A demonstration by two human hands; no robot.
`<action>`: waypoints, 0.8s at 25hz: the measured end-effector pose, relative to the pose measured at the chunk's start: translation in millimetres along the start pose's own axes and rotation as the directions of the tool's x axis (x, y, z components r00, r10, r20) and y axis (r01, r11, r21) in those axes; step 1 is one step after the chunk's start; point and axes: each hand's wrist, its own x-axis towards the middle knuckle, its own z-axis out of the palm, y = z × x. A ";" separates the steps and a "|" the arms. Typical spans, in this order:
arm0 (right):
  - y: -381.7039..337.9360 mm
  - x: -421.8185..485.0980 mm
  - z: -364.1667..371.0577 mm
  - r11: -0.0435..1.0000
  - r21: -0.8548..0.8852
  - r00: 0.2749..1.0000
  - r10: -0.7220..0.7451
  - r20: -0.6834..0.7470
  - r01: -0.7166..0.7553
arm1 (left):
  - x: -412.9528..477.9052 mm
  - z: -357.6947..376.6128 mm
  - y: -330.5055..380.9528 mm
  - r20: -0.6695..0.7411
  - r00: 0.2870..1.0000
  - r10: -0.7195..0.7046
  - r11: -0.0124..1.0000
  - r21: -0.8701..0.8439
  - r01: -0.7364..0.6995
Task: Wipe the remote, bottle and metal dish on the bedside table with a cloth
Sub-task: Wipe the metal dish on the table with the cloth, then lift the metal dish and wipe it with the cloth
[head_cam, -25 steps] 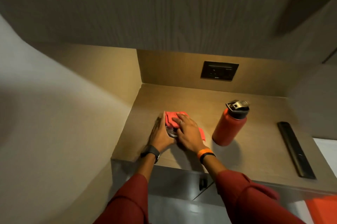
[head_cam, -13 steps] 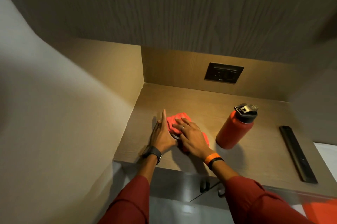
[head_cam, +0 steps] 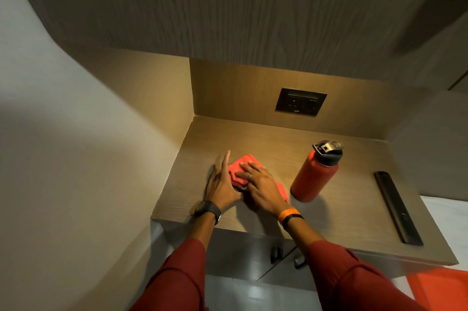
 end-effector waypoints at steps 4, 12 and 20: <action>9.3 -21.1 8.0 0.968 0.249 0.996 0.003 -0.088 0.019 | -1.4 -0.7 -0.8 -0.022 0.999 0.026 1.000 -0.005 -0.026; 8.3 -70.5 1.4 0.889 0.454 0.973 0.156 -0.173 -0.062 | -1.7 5.7 -1.2 -0.035 0.999 0.027 0.997 0.079 -0.025; 14.6 -130.6 -25.0 -0.205 0.979 0.877 0.468 0.107 -0.010 | -56.5 19.9 30.3 -0.191 0.964 0.185 0.979 -0.048 -0.197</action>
